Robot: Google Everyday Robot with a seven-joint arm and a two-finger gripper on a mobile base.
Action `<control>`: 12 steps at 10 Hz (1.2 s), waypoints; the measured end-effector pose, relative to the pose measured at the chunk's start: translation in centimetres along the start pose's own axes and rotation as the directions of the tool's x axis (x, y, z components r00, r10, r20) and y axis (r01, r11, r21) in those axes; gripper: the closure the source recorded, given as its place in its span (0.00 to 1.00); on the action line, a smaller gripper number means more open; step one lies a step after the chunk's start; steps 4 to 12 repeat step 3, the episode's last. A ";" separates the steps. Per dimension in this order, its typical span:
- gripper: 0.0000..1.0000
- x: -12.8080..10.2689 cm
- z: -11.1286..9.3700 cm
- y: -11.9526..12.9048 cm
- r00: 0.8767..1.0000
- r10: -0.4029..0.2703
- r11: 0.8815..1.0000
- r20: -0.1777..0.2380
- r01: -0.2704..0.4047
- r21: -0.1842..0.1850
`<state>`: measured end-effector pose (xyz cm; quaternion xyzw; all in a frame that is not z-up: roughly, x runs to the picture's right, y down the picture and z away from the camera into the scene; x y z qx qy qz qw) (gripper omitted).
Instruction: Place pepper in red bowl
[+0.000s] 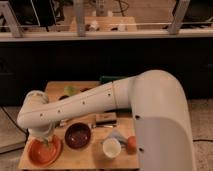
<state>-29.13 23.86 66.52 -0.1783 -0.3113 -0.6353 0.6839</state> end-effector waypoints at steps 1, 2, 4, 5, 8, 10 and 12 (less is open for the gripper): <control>1.00 -0.8 0.1 -0.4 1.000 -0.015 1.000 0.016 0.015 0.006; 1.00 -1.3 0.2 -0.8 0.999 -0.023 1.000 0.033 0.023 0.010; 1.00 -1.9 0.5 -1.0 0.998 -0.030 0.999 0.058 0.029 0.013; 1.00 -1.9 0.5 -1.0 0.998 -0.030 0.999 0.058 0.029 0.013; 1.00 -1.9 0.5 -1.0 0.998 -0.030 0.999 0.058 0.029 0.013; 1.00 -1.9 0.5 -1.0 0.998 -0.030 0.999 0.058 0.029 0.013; 1.00 -1.9 0.5 -1.0 0.998 -0.030 0.999 0.058 0.029 0.013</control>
